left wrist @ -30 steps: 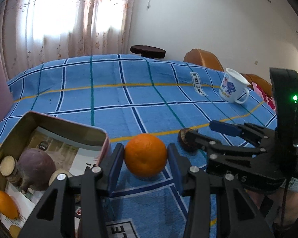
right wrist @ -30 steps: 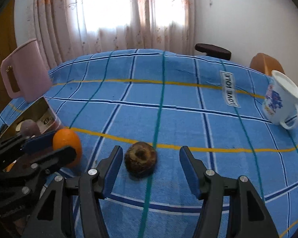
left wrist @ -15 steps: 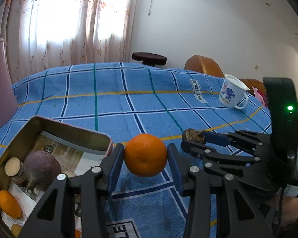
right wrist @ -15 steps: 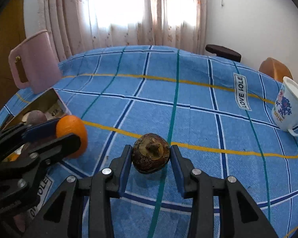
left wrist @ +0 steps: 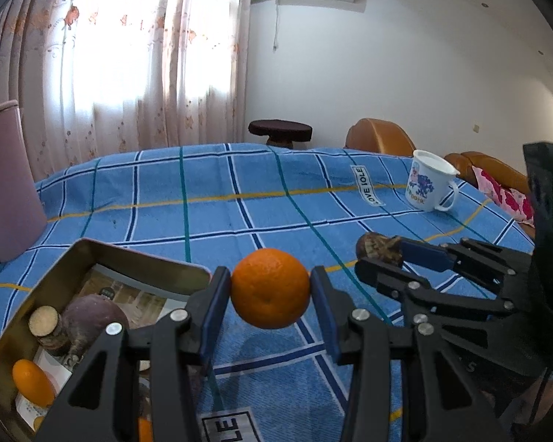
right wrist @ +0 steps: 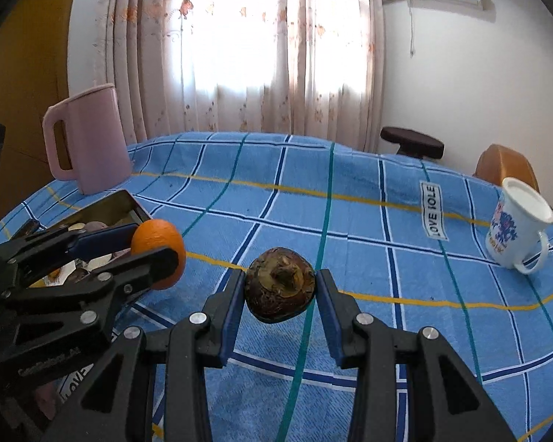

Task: Organize fruits
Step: 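Lift the orange with the left gripper while the right lifts the brown fruit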

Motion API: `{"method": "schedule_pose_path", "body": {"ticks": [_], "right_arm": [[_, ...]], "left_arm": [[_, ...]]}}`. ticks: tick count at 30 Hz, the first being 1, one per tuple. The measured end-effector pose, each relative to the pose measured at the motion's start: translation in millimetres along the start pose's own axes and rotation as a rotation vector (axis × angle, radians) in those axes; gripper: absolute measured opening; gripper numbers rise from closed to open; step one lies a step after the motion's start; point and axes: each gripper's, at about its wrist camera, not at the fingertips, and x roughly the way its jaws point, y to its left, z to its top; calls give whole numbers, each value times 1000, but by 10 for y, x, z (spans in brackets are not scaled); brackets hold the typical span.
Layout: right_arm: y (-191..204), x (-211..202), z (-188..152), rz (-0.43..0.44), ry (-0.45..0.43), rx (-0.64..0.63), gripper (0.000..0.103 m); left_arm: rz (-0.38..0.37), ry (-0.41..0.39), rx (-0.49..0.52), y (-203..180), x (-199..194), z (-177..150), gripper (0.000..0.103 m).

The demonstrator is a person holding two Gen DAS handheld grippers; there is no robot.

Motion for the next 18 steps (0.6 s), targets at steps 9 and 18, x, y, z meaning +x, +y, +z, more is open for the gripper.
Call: {"method": "schedule_pose_path", "body": {"ticks": [9, 18], "right_arm": [[-7, -152, -18, -10, -84, 0, 41], [-6, -254, -42, -18, -134, 3, 41]], "left_arm": [[25, -46, 12, -28, -91, -12, 46], [56, -98, 43, -100, -190, -27, 46]]}}
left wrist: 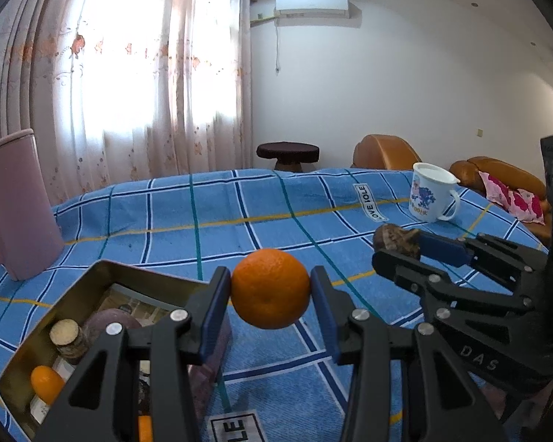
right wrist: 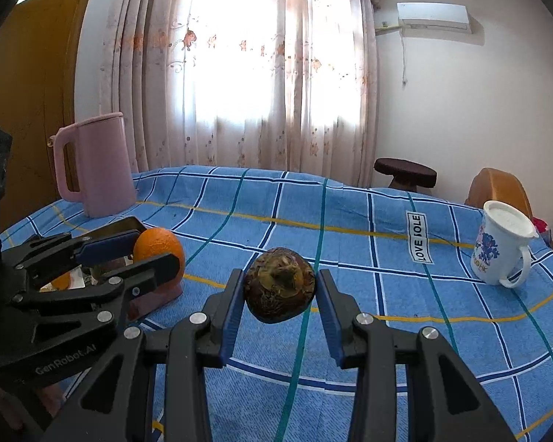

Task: Organize fruits
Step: 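Lift the orange with the left gripper while the right lifts the brown fruit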

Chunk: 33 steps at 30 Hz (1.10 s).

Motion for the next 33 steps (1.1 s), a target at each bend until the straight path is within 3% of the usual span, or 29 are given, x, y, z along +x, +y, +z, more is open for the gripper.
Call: {"method": "schedule_pose_path", "body": {"ticks": [33], "right_arm": [[21, -327, -67, -26, -132, 0, 41]], "left_arm": [[60, -138, 13, -44, -274, -47, 46]]}}
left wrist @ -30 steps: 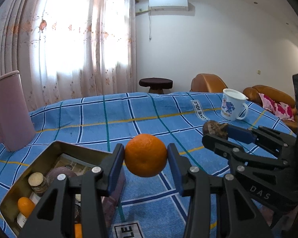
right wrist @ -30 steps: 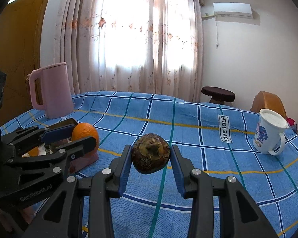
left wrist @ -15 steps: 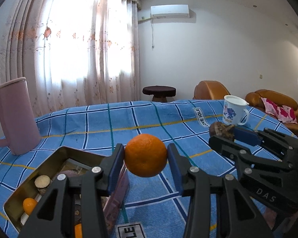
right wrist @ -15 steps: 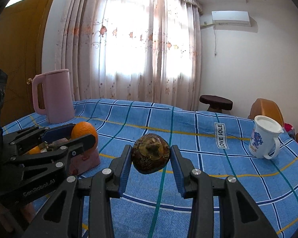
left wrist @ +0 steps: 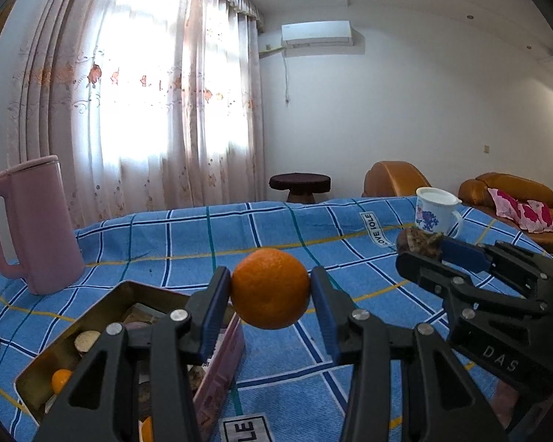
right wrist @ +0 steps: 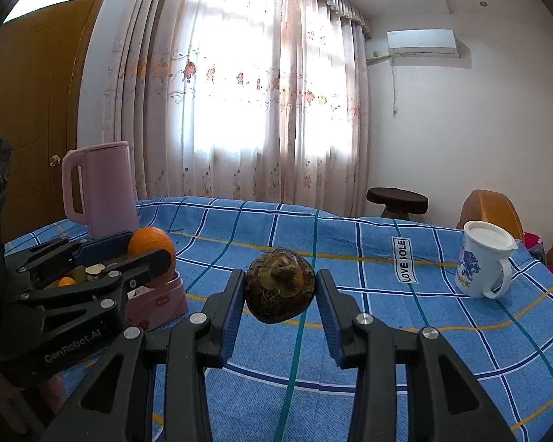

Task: Organize fruits
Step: 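Lift the orange with the left gripper while the right lifts the brown fruit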

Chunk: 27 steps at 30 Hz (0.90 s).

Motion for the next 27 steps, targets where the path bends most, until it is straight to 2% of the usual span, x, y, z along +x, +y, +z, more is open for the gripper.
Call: {"method": "schedule_pose_path", "body": {"ticks": [17, 27], "right_arm": [[97, -102, -13, -9, -18, -15, 41], [357, -74, -5, 40, -5, -49, 41]], "left_arm": [[-23, -9, 3, -12, -141, -26, 46], [-31, 0, -25, 136, -259, -66, 46]]}}
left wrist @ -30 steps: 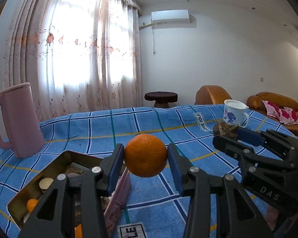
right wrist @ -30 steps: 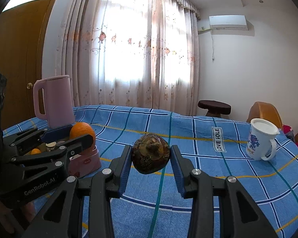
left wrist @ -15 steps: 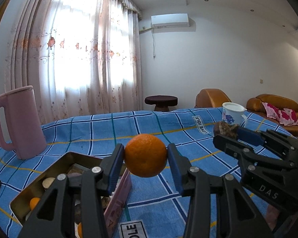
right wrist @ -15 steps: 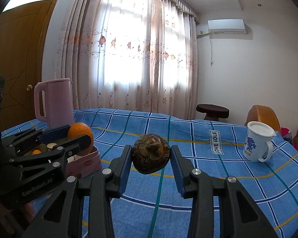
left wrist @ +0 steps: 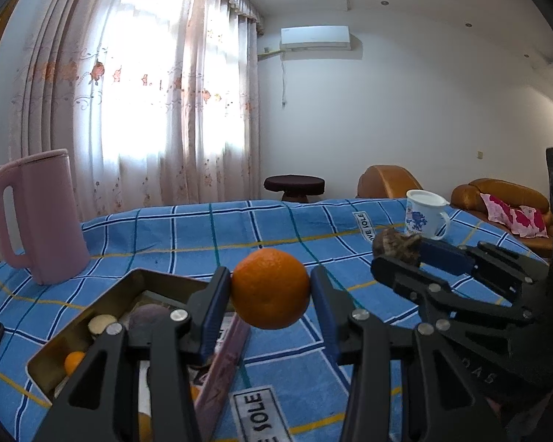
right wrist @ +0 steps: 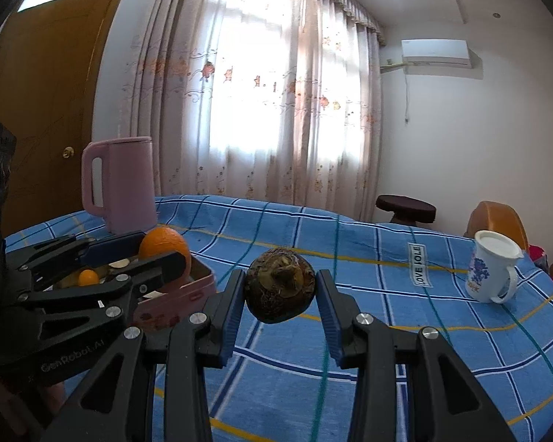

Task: Organize fruits
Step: 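Lift the orange with the left gripper while the right lifts the brown fruit, then lower the orange into the tin box with the left gripper while the right drops the brown fruit in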

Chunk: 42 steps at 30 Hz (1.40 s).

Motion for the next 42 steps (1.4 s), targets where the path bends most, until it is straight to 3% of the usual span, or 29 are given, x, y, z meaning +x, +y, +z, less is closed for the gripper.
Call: {"method": "schedule_pose_path", "body": {"ticks": [25, 33, 42], "right_arm": [[556, 397, 256, 185, 65, -31, 41], [855, 650, 295, 289, 149, -36, 41], [1093, 896, 199, 333, 262, -60, 41]], "left_arm": [[71, 62, -97, 694, -241, -32, 46], [110, 119, -136, 992, -212, -89, 46], [118, 181, -199, 1277, -181, -183, 46]]}}
